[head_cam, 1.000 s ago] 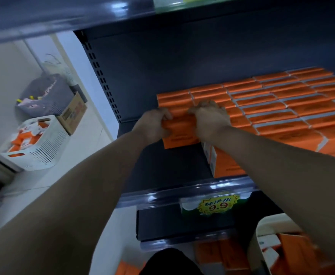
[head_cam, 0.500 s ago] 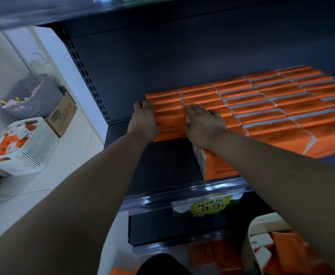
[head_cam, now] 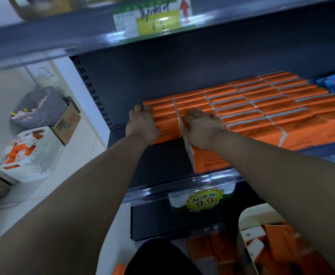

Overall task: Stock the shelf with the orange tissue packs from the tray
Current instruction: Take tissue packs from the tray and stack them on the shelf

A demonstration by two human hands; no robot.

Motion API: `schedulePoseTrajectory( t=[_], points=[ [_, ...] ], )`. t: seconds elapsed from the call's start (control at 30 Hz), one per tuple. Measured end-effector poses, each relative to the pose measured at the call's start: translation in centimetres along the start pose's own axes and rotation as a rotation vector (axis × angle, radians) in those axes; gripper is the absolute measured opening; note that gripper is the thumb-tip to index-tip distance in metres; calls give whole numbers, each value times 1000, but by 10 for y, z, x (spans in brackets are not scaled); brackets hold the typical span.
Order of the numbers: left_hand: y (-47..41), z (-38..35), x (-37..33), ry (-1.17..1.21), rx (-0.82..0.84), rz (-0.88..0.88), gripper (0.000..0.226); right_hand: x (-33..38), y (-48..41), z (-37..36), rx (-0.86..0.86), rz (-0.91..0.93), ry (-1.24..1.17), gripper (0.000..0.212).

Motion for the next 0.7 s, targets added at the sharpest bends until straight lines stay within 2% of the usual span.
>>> schedulePoseTrajectory(
  t=[0.23,0.43,0.57,0.7],
  points=[
    [43,26,-46,38,-9,-155,53,-23,62,18,-67,39,9,51],
    [90,17,-110,90,-2,-285,47,-69,137,18,-108,3,36,44],
    [124,0,-154,72,53,-358,47,-109,191,12,-79,-63,80,49],
    [159,-32,-195,59,188,-475,43,-158,239,0,-11,-128,151,51]
  ],
)
Point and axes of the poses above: each hand's wrist, its own y-axis away from the middle knuckle, its own z-axis out of the back of the hand, x = y × z, the point moved 1 cm from there along -y, towards the middle knuckle, and after that the axes turned 2 degrees about -z, right-handed, at the moved point
